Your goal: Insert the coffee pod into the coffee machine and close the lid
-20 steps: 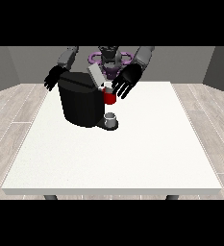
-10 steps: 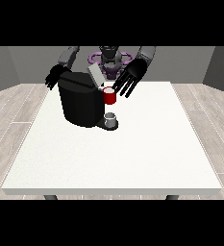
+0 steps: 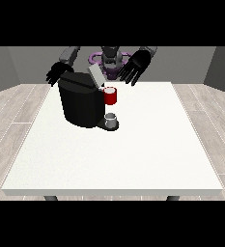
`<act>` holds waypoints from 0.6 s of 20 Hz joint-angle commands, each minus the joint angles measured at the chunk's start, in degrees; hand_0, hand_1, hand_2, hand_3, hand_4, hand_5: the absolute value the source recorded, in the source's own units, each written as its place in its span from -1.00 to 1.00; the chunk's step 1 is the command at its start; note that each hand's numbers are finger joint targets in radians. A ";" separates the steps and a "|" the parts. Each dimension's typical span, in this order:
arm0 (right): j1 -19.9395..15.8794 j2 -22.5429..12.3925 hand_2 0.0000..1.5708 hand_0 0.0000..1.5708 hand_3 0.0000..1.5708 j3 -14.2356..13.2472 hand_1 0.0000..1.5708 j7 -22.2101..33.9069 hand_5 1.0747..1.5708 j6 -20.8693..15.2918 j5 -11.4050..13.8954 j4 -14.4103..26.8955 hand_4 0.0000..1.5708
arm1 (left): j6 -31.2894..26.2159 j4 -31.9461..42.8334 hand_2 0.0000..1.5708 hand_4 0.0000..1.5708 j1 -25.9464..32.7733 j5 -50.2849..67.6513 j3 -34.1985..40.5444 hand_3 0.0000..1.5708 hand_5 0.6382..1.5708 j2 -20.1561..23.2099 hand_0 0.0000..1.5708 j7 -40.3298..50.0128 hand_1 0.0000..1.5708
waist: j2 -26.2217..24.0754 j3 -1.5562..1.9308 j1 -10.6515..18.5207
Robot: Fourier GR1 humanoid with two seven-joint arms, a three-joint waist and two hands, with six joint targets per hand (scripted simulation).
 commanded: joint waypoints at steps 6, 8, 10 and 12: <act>6.18 0.08 -1.00 -1.00 -1.00 -1.74 -1.00 -2.97 1.00 0.40 -1.32 0.73 -0.53 | 2.48 -1.70 -1.00 -0.90 8.32 13.26 11.02 -1.00 1.00 -7.92 -1.00 -2.44 -1.00 | -7.58 -0.09 5.19; 6.55 -1.17 -1.00 -1.00 -1.00 -3.08 -1.00 -2.36 1.00 1.01 -2.24 0.93 -0.43 | -1.72 -0.52 -1.00 -0.67 10.12 18.99 14.97 -1.00 1.00 -9.92 -1.00 -1.88 -1.00 | -11.07 -0.11 7.92; 10.35 -2.48 -1.00 -1.00 -1.00 -1.69 -1.00 -0.36 1.00 2.67 -1.64 -1.50 -0.37 | -0.56 -0.26 -1.00 -1.00 16.96 20.13 15.86 -1.00 1.00 -10.83 -1.00 -5.21 -1.00 | -15.19 -0.14 7.84; 10.91 -3.56 -1.00 -1.00 -1.00 -0.35 -1.00 -0.80 1.00 2.55 0.72 -1.68 -0.55 | -1.44 -1.06 -1.00 -1.00 18.12 21.17 15.82 -1.00 1.00 -12.29 -1.00 -4.30 -1.00 | -17.49 -0.08 9.52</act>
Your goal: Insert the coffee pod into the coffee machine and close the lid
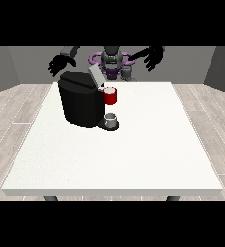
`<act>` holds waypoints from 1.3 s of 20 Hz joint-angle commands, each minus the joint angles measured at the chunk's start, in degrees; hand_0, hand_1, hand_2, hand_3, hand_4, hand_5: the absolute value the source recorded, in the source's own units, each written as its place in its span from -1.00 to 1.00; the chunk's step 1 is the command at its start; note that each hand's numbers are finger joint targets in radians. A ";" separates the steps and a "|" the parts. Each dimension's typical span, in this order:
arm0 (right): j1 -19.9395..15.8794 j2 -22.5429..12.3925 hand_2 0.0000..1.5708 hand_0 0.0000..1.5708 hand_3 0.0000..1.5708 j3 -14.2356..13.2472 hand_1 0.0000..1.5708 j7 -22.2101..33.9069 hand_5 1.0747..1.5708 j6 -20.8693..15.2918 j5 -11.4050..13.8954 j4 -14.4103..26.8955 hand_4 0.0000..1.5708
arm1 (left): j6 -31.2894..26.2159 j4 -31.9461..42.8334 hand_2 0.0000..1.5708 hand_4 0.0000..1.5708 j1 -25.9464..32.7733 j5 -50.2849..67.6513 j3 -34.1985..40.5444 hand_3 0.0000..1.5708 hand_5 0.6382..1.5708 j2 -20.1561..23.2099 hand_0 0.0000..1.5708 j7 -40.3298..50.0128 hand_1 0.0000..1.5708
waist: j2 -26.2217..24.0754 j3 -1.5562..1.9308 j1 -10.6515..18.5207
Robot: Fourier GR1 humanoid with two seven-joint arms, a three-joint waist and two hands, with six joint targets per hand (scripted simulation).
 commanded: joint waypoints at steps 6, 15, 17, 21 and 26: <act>-0.31 -4.40 -1.00 -1.00 -1.00 1.72 -1.00 5.79 1.00 5.19 -0.62 -5.76 -0.67 | -1.46 -1.08 -1.00 -0.71 11.57 8.48 4.58 -1.00 1.00 -6.63 -1.00 -1.15 -1.00 | -9.20 0.03 5.52; -3.91 -5.24 -1.00 -1.00 -1.00 4.04 -1.00 7.45 1.00 8.08 -0.13 -9.26 -1.00 | -3.90 -6.86 -1.00 -1.00 18.91 12.86 4.02 -1.00 1.00 -8.77 -1.00 -2.25 -1.00 | -8.28 0.06 9.95; -5.62 -7.23 -1.00 -1.00 -1.00 2.46 -1.00 10.52 1.00 8.13 -0.03 -5.92 -1.00 | -4.69 -7.83 -1.00 -0.83 20.69 15.29 1.11 -1.00 1.00 -11.88 -1.00 0.20 -1.00 | -11.59 0.08 13.88; -7.86 -6.58 -1.00 -1.00 -1.00 4.23 -1.00 6.99 1.00 8.95 2.06 -7.15 -0.70 | -5.60 -14.03 -1.00 -1.00 22.71 16.86 1.79 -1.00 1.00 -9.65 -1.00 0.11 -1.00 | -5.59 0.07 12.58; -11.65 -5.36 -1.00 -1.00 -1.00 4.52 -1.00 9.58 1.00 9.52 1.80 -5.93 -0.84 | -5.24 -22.30 -1.00 -0.86 27.47 19.54 -0.82 -1.00 1.00 -11.10 -1.00 2.29 -1.00 | -4.18 0.07 12.60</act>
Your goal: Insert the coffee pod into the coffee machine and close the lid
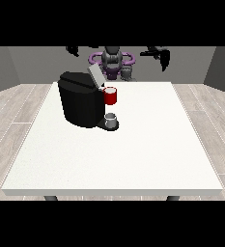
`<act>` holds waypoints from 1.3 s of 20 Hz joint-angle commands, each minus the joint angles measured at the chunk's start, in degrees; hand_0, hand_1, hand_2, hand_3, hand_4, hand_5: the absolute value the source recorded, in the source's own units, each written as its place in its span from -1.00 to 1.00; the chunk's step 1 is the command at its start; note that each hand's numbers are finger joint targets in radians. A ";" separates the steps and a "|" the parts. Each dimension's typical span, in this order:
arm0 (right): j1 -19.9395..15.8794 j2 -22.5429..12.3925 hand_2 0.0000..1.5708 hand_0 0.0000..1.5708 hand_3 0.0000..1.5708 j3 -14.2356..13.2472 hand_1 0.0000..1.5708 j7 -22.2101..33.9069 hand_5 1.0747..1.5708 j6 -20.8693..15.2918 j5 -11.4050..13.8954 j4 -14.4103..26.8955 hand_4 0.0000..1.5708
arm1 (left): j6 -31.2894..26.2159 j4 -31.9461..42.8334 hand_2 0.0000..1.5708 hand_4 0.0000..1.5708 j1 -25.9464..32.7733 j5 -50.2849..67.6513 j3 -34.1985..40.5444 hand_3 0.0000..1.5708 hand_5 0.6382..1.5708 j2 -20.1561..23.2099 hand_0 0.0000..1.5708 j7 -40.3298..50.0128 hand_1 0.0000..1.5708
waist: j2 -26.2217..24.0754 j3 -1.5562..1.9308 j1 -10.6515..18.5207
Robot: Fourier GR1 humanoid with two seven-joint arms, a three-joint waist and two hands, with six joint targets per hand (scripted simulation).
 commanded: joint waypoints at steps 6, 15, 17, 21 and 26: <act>-4.27 -0.10 -1.00 -1.00 -1.00 -2.33 -1.00 -1.00 1.00 3.85 -2.39 5.68 -1.00 | 5.98 -12.94 -1.00 -1.00 9.63 6.42 -8.58 -1.00 1.00 -1.46 -1.00 3.95 -1.00 | 3.07 0.00 -0.41; -9.86 -0.29 -1.00 -1.00 -1.00 -4.02 -1.00 -5.25 1.00 4.47 -1.64 13.21 -1.00 | 2.63 -20.61 -1.00 -1.00 11.75 6.54 -5.74 -1.00 1.00 1.81 -1.00 5.86 -1.00 | 10.38 0.00 -0.31; -14.33 -0.67 -1.00 -1.00 -1.00 -5.49 -1.00 -3.88 1.00 1.97 -1.06 15.92 -1.00 | 1.67 -23.49 -1.00 -1.00 12.16 7.72 -6.69 -1.00 1.00 1.63 -1.00 6.85 -1.00 | 11.04 -0.01 1.22; -14.40 1.02 -1.00 -1.00 -1.00 -1.99 -1.00 -5.63 1.00 3.18 1.47 16.74 -1.00 | 5.56 -24.60 -1.00 -1.00 11.49 7.38 -6.41 -1.00 1.00 1.53 -1.00 7.27 -1.00 | 11.49 -0.01 -1.15; -18.84 1.53 -1.00 -1.00 -1.00 -2.40 -1.00 -2.88 1.00 1.69 2.42 18.57 -1.00 | 6.14 -24.97 -1.00 -1.00 13.07 7.97 -7.12 -1.00 1.00 1.59 -1.00 5.98 -1.00 | 12.00 -0.01 -0.94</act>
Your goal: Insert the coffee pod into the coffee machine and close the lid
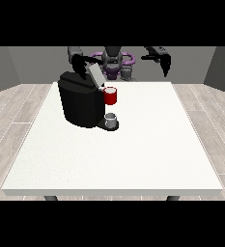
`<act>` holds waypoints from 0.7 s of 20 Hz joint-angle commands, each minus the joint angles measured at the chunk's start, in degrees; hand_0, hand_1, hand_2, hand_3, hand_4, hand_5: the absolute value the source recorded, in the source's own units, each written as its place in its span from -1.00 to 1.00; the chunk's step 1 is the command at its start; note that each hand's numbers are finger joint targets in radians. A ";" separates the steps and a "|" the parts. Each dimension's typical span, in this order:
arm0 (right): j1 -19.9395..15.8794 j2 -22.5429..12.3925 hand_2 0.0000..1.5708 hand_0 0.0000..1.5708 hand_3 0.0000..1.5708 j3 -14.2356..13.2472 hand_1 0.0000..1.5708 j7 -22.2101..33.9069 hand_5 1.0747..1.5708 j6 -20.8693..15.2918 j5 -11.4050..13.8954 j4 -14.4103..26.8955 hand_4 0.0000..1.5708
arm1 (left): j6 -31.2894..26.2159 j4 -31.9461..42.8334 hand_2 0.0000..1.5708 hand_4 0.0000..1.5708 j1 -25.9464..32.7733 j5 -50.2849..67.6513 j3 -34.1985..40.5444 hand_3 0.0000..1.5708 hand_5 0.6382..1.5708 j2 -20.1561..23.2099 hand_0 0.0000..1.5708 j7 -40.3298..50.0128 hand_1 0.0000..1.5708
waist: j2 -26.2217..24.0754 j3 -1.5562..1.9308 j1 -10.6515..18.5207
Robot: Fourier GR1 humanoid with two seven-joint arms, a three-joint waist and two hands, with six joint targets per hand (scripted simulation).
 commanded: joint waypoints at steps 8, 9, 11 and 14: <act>-4.82 -1.26 -1.00 -1.00 -1.00 -2.15 -1.00 -2.97 1.00 2.51 -0.20 6.79 -1.00 | 1.93 -5.37 -1.00 -1.00 -1.25 2.22 -0.92 -1.00 1.00 1.57 -1.00 6.62 -1.00 | 1.78 0.05 0.46; -4.19 -0.39 -1.00 -1.00 -1.00 -0.77 -1.00 -3.72 1.00 1.23 1.55 6.62 -1.00 | 0.76 -3.38 -1.00 -1.00 2.14 0.69 -1.54 -1.00 1.00 1.40 -1.00 -0.98 -1.00 | 3.05 0.04 0.53; -4.30 1.98 -1.00 -1.00 -1.00 0.98 -1.00 -2.99 1.00 -0.01 2.37 5.13 -1.00 | 1.44 -2.38 -1.00 -1.00 2.15 0.21 -1.19 -1.00 1.00 2.08 -1.00 0.14 -1.00 | 1.93 0.04 -0.01; -6.60 2.22 -1.00 -1.00 -1.00 1.25 -1.00 -1.91 1.00 -1.06 3.53 6.43 -1.00 | 0.82 -1.58 -1.00 -1.00 0.65 1.21 -1.34 -1.00 1.00 2.04 -1.00 -0.77 -1.00 | 3.37 0.04 0.12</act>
